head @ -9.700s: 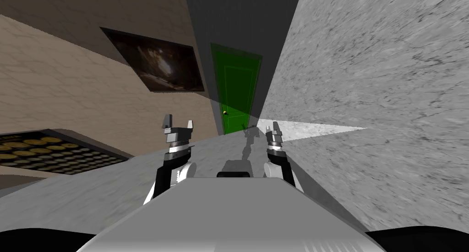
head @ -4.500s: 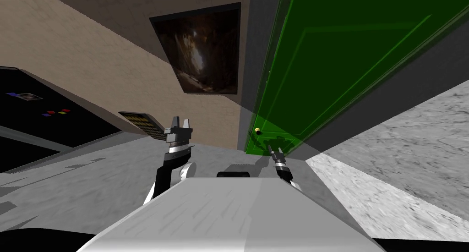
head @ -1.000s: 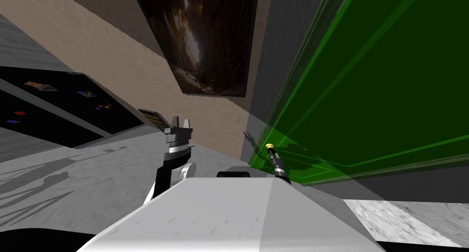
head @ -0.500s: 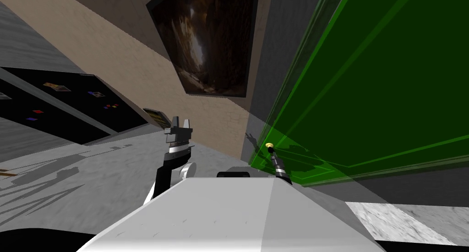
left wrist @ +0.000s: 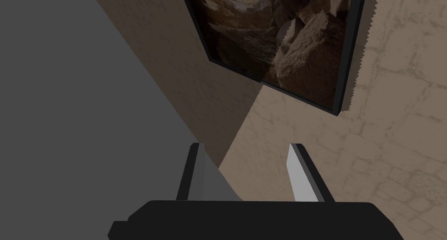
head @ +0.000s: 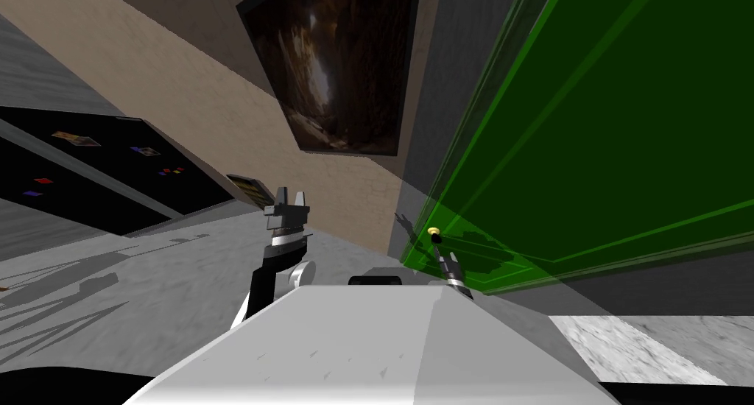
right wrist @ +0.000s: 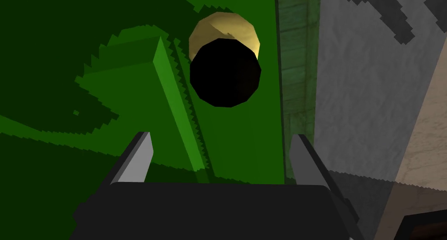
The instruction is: Pull the door open
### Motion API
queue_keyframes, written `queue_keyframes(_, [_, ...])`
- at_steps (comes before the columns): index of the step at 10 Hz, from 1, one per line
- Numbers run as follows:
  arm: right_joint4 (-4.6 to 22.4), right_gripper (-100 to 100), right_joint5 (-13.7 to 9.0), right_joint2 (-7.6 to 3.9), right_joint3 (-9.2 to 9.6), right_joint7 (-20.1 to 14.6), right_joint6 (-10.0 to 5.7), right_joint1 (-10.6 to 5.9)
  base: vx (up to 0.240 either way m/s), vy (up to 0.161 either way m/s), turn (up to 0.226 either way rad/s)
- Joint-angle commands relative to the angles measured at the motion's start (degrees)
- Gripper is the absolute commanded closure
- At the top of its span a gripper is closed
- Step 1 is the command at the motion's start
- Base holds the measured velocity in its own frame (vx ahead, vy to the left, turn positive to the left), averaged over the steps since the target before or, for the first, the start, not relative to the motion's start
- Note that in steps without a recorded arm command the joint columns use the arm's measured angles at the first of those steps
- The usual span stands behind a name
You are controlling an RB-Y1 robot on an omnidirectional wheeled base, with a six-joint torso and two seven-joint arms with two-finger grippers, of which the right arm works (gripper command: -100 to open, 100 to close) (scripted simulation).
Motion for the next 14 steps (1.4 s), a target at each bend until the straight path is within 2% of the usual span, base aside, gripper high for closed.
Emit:
queue_keyframes(1, [0.57, -100, 1.08, 0.06, -0.85, 2.48, -1.24, 0.77, -0.033, 0.044, -0.033])
queue_keyframes(6, [0.06, -100, 4.22, 1.69, -2.77, 8.51, -3.66, 3.81, -0.034, 0.038, -0.028])
queue_keyframes(7, [-0.06, -100, 3.83, 1.56, -2.47, 7.64, -3.30, 3.51, -0.017, 0.018, -0.010])
queue_keyframes(8, [0.43, -100, 3.82, 0.71, -2.66, 8.79, -2.16, 1.92, 0.095, -0.049, 0.037])
queue_keyframes(11, [1.28, -100, 3.66, 0.73, -2.89, 10.12, -0.50, -0.54, 0.137, -0.084, 0.039])
queue_keyframes(12, [1.69, -100, 3.59, 1.23, -3.00, 10.76, 0.31, -1.73, 0.176, -0.092, 0.038])
queue_keyframes(13, [1.87, -100, 3.56, 1.56, -3.04, 11.05, 0.66, -2.26, 0.162, -0.083, 0.038])
queue_keyframes(14, [2.24, -100, 3.49, 2.52, -3.14, 11.62, 1.38, -3.31, 0.148, -0.066, 0.035])
